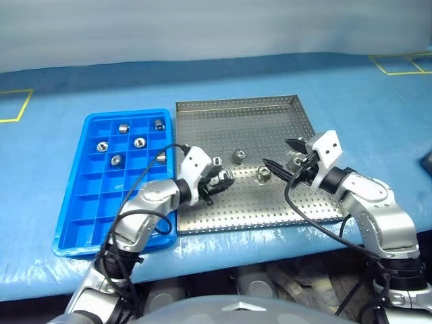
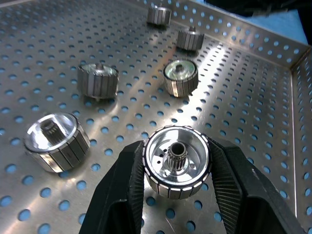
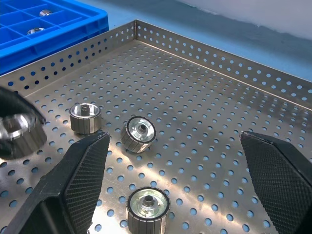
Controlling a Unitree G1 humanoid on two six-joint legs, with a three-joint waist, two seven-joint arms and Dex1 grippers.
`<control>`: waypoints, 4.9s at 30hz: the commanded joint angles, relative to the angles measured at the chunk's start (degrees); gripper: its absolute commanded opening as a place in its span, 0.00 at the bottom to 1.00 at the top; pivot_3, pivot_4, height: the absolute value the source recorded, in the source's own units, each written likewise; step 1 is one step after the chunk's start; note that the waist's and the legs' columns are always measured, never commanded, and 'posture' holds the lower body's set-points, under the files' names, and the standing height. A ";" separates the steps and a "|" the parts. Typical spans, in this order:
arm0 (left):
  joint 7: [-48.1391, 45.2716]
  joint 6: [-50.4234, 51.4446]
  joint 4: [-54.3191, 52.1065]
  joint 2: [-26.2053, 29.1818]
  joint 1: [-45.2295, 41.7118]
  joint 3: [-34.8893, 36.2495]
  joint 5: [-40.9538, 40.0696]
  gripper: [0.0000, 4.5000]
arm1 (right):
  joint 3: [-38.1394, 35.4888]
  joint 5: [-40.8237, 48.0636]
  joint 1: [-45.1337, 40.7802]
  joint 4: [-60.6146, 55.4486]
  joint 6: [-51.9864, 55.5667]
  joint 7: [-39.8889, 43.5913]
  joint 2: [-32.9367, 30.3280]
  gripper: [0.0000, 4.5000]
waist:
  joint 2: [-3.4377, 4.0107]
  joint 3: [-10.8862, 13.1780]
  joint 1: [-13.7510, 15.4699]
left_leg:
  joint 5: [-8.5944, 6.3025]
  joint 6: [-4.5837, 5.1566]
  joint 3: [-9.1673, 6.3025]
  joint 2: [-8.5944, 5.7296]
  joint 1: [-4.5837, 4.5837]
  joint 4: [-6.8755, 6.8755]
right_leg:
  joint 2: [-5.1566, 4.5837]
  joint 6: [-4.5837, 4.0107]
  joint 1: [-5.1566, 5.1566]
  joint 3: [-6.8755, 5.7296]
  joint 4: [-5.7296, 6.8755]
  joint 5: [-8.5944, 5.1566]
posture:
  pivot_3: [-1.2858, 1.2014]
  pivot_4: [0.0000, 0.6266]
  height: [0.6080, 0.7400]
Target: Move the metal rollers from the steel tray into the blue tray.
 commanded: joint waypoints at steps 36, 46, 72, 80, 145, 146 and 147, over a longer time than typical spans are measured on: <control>26.68 10.40 -9.22 5.19 12.61 25.71 10.58 0.37 | 15.41 0.79 -11.40 7.29 -1.33 16.21 3.84 1.00 | -0.17 0.05 7.79 | 0.11 -0.23 -0.46 -0.16 -0.09 -0.08 | -0.37 -0.27 0.07 -0.76 -0.04 -0.13 | 0.52 0.24 1.00; 25.61 10.51 -9.76 5.28 12.49 26.22 10.98 0.65 | 14.63 0.44 -10.93 7.08 -1.64 15.51 3.88 1.00 | -0.17 0.05 7.67 | 0.11 -0.24 -0.47 -0.15 -0.09 -0.09 | -0.38 -0.28 0.07 -0.78 -0.04 -0.14 | 0.52 0.24 1.00; 3.65 -2.26 18.28 -5.18 -13.20 -2.76 3.68 0.78 | -2.37 2.18 3.31 -8.55 1.17 4.20 -2.55 1.00 | -0.14 0.02 1.75 | 0.14 -0.16 -0.43 -0.28 -0.15 -0.05 | -0.31 -0.20 0.08 -0.69 -0.03 -0.10 | 0.39 0.24 1.00; 3.92 -6.04 29.98 -6.44 -17.36 -7.38 10.85 0.78 | -3.01 3.33 6.02 -12.57 2.48 1.22 -2.13 1.00 | -0.14 0.02 -1.77 | 0.03 0.13 -0.11 -0.24 -0.06 0.00 | -0.04 -0.01 0.10 -0.37 -0.05 0.00 | 0.37 0.24 1.00; 14.58 21.51 -36.21 14.14 30.80 38.14 3.67 0.42 | 18.26 -1.56 -10.96 8.65 -3.37 17.41 1.36 1.00 | -0.23 0.06 6.57 | 0.08 -0.03 -0.32 -0.20 -0.09 -0.08 | -0.46 -0.14 0.03 -0.61 -0.07 -0.06 | 0.54 0.24 1.00; 15.66 20.16 -36.21 14.49 33.08 38.76 2.01 0.42 | 18.58 -1.67 -11.32 9.13 -3.49 17.86 1.53 1.00 | -0.22 0.07 6.84 | 0.07 -0.05 -0.34 -0.18 -0.09 -0.08 | -0.46 -0.18 0.04 -0.62 -0.06 -0.09 | 0.55 0.24 1.00; 16.91 18.58 -36.21 14.83 35.68 39.33 0.25 0.42 | 18.95 -1.83 -11.74 9.66 -3.62 18.38 1.73 1.00 | -0.24 0.06 7.19 | 0.09 -0.07 -0.36 -0.19 -0.09 -0.09 | -0.48 -0.24 0.04 -0.64 -0.05 -0.12 | 0.55 0.24 1.00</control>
